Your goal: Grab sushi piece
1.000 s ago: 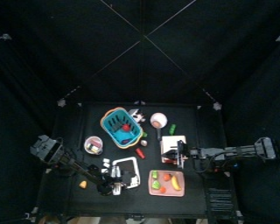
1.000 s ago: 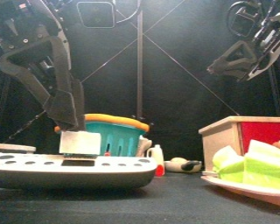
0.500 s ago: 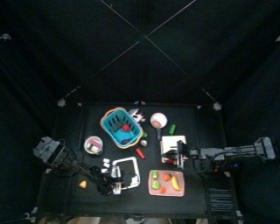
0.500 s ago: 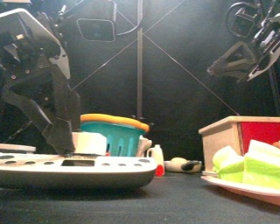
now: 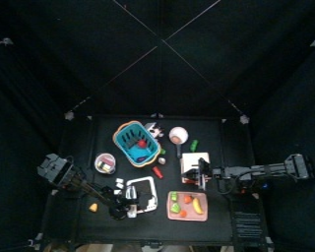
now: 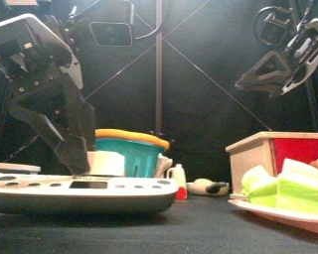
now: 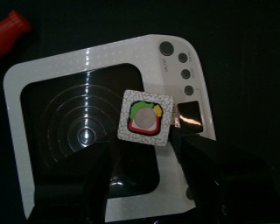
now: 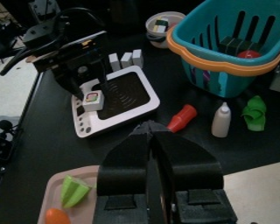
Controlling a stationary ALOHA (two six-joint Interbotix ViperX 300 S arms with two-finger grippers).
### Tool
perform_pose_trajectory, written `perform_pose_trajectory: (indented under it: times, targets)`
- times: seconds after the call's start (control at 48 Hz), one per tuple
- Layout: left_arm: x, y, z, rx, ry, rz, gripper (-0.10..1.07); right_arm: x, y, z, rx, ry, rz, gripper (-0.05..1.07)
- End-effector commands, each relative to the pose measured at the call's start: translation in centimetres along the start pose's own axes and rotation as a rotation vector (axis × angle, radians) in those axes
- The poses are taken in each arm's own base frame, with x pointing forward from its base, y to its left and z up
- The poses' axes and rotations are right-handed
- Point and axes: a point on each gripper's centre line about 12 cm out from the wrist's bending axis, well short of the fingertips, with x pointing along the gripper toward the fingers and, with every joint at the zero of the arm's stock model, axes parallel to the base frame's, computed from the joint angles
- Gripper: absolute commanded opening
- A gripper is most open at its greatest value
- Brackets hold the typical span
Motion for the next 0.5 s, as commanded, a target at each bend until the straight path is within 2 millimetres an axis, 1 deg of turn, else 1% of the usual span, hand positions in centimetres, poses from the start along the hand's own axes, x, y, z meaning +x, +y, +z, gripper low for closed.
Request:
perform_pose_trajectory:
  times: [0.0, 0.188, 0.292, 0.479]
  targets:
    - [-0.81, 0.1, 1.12, -0.001, -0.04, -0.006, 0.93, 0.04, 0.18, 0.78, 0.004, -0.027, 0.005, 0.03]
    - [-0.08, 0.23, 1.05, 0.039, -0.041, 0.013, 0.92, 0.03, 0.2, 0.71, 0.005, -0.025, 0.006, 0.04]
    - [0.0, 0.22, 1.08, 0.044, -0.042, 0.015, 0.91, 0.07, 0.24, 0.74, 0.01, -0.025, 0.007, 0.03]
    - [-0.11, 0.36, 1.08, 0.051, -0.045, 0.022, 0.85, 0.35, 0.39, 0.66, 0.077, -0.017, 0.007, 0.03]
